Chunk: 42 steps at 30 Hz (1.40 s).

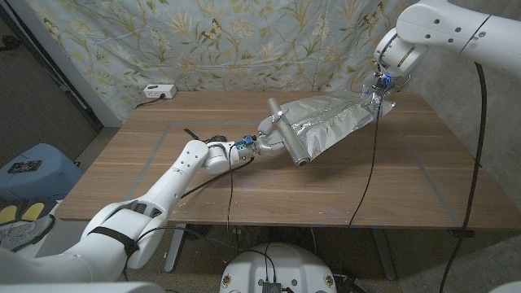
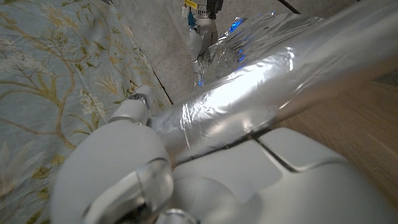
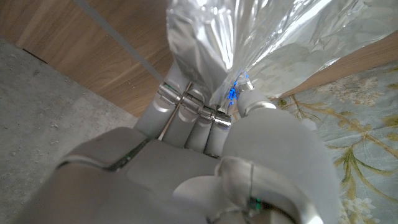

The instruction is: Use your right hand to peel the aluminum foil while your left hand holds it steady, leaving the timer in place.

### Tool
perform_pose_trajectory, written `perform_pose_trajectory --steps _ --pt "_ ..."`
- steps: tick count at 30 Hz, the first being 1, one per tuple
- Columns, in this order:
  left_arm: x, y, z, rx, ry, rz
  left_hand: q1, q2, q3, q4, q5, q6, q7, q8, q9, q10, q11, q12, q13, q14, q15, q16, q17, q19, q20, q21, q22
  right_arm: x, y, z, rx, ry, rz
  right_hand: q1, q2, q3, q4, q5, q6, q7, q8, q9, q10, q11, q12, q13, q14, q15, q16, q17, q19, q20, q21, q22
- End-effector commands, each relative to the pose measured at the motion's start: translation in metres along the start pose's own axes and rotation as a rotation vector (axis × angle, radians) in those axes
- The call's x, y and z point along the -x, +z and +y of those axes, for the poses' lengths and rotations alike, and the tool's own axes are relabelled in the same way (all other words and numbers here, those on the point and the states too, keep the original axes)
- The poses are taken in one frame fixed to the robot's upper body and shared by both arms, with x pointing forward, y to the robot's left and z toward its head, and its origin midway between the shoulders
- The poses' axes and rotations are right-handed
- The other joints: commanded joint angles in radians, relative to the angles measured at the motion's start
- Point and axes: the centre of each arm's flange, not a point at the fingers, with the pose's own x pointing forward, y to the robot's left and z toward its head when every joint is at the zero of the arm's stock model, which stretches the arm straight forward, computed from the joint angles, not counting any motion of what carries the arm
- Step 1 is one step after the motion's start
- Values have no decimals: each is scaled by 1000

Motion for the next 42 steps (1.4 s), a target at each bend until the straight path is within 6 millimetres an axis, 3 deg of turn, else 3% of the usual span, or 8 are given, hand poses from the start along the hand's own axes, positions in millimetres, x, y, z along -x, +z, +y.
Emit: perform_pose_trajectory --steps 1,32,42 --pt "6 6 0 3 -11 5 2 11 6 -3 2 5 4 1 3 4 3 9 1 0 3 2 0 6 0 1 3 4 1 -7 -14 -29 16 13 12 13 5 6 7 0 -3 4 5 -6 6 4 6 -1 1 4 -3 -3 5 5" --pt "24 12 -4 -19 -15 -22 -3 10 1 0 -1 2 3 -3 3 -8 7 5 -2 -11 7 0 0 1 4 -7 3 14 7 -22 -31 -65 -5 23 11 15 3 6 12 5 -7 18 6 -8 7 1 7 -1 -1 6 -8 -3 16 6" --pt "28 11 -6 -27 -23 -22 -4 10 0 0 -2 0 3 -4 3 -13 11 4 -2 -15 11 -1 0 -4 7 -10 3 19 1 -38 -54 -96 10 25 12 15 4 6 13 3 -9 21 6 -6 7 1 8 -2 -1 6 -10 -3 19 6"
